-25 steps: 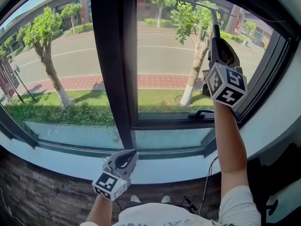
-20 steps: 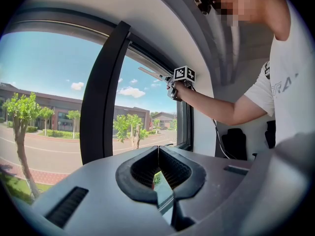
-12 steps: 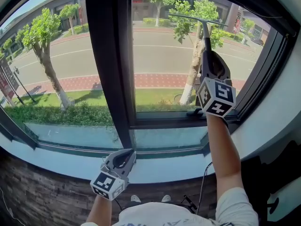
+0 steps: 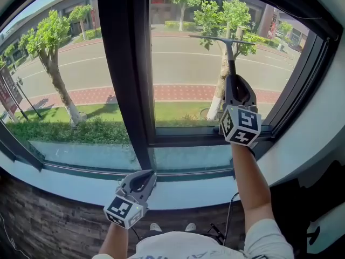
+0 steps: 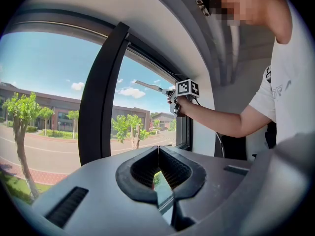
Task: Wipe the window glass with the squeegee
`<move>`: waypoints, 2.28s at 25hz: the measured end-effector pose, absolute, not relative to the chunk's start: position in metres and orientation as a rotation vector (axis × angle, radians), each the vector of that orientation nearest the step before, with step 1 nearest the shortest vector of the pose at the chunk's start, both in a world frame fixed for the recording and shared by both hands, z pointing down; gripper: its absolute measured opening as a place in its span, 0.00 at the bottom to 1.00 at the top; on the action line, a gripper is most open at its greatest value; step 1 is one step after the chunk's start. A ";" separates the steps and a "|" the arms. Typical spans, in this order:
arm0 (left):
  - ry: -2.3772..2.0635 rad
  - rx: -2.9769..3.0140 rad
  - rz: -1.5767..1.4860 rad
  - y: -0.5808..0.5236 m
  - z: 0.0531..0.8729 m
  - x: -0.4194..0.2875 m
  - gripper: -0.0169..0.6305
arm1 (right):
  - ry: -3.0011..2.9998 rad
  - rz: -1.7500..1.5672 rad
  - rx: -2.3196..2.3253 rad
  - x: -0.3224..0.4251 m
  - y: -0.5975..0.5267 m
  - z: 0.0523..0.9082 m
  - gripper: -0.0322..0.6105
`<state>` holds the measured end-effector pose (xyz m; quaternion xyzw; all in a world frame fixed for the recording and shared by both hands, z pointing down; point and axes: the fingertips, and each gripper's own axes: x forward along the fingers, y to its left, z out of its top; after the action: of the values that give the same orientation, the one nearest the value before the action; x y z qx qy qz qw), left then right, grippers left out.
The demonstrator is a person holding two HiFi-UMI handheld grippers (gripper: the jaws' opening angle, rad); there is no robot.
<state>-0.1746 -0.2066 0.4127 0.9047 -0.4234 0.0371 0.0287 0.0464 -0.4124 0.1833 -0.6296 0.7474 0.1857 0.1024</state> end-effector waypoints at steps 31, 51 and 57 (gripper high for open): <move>-1.291 2.774 0.152 -0.212 0.421 -0.168 0.05 | 2.336 0.316 -1.966 0.053 -0.406 0.323 0.21; -1.284 2.768 0.184 -0.215 0.422 -0.162 0.05 | 2.418 0.219 -2.033 0.056 -0.404 0.413 0.21; -1.293 2.758 0.198 -0.216 0.423 -0.163 0.05 | 2.441 0.189 -2.040 0.057 -0.404 0.434 0.21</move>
<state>-0.1629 -0.2155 0.4227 0.9026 -0.4232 0.0647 0.0445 0.0572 -0.4044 0.4341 -0.6401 0.7657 0.0592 -0.0225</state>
